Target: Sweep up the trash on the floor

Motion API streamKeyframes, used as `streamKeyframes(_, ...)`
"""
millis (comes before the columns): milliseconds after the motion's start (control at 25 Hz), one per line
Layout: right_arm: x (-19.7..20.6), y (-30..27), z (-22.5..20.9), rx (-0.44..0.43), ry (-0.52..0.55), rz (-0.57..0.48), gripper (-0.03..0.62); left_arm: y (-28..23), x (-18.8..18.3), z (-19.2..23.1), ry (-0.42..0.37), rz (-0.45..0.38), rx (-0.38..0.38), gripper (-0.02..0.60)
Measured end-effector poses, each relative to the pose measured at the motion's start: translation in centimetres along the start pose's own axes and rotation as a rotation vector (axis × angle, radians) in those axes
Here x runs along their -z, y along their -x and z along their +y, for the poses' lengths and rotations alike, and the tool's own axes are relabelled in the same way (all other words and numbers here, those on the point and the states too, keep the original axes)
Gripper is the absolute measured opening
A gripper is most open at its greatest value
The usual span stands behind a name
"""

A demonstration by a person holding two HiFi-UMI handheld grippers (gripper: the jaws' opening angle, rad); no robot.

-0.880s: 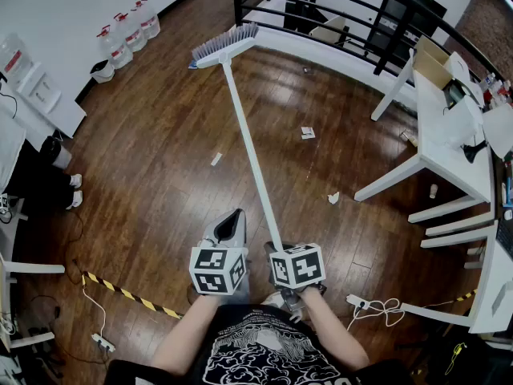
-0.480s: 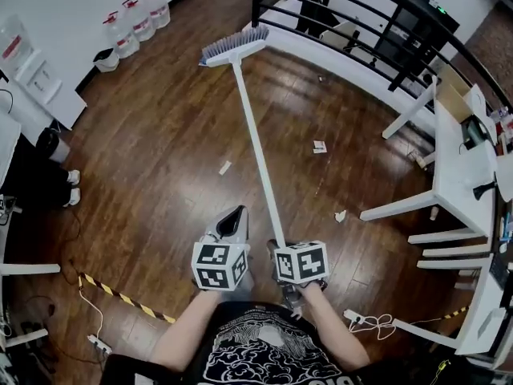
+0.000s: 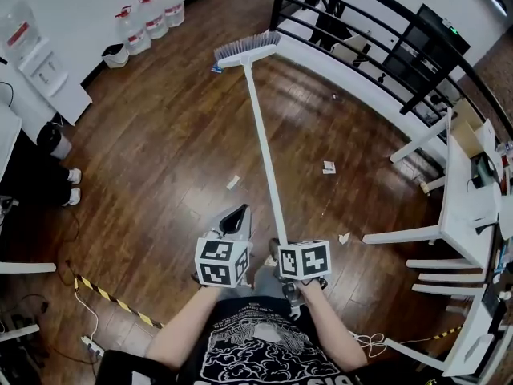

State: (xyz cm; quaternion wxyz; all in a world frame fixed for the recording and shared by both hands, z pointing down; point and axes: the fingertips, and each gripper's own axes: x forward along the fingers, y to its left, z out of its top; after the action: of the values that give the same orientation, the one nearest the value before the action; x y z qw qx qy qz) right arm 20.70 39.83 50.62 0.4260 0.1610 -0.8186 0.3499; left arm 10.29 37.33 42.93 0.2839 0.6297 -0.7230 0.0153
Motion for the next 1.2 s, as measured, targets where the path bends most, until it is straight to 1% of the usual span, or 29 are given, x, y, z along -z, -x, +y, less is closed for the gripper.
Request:
streamKeyframes(280, -6.9, -3.5, -0.3, -0.022, 0.014, -0.006, 0.0, -3.4, -3.0, 4.7, 0.006, 0.002, -0.04, 0.005)
streamKeyframes(480, -13.1, -5.9, -2.1, -0.047, 0.04, -0.007, 0.0, -8.3, -6.6, 7.4, 0.001, -0.014, -0.079, 0.005)
streamKeyframes(640, -18.6, -7.3, -4.4, -0.056, 0.071, 0.026, 0.0, -13.0, -9.8, 9.3, 0.023, -0.002, -0.113, 0.005)
streamKeyframes(800, -23.7, -9.1, -6.6, -0.066, 0.089, 0.074, 0.0, -17.7, -12.8, 11.1, 0.034, 0.029, -0.141, 0.005)
streamKeyframes(960, -27.5, -10.9, -8.5, -0.092, 0.089, 0.114, 0.0, -21.8, -15.3, 12.3, 0.017, 0.046, -0.17, 0.005)
streamKeyframes(1200, -32.5, -12.8, -10.9, -0.114, 0.095, 0.14, 0.0, -26.9, -18.4, 13.7, 0.008, 0.044, -0.205, 0.005)
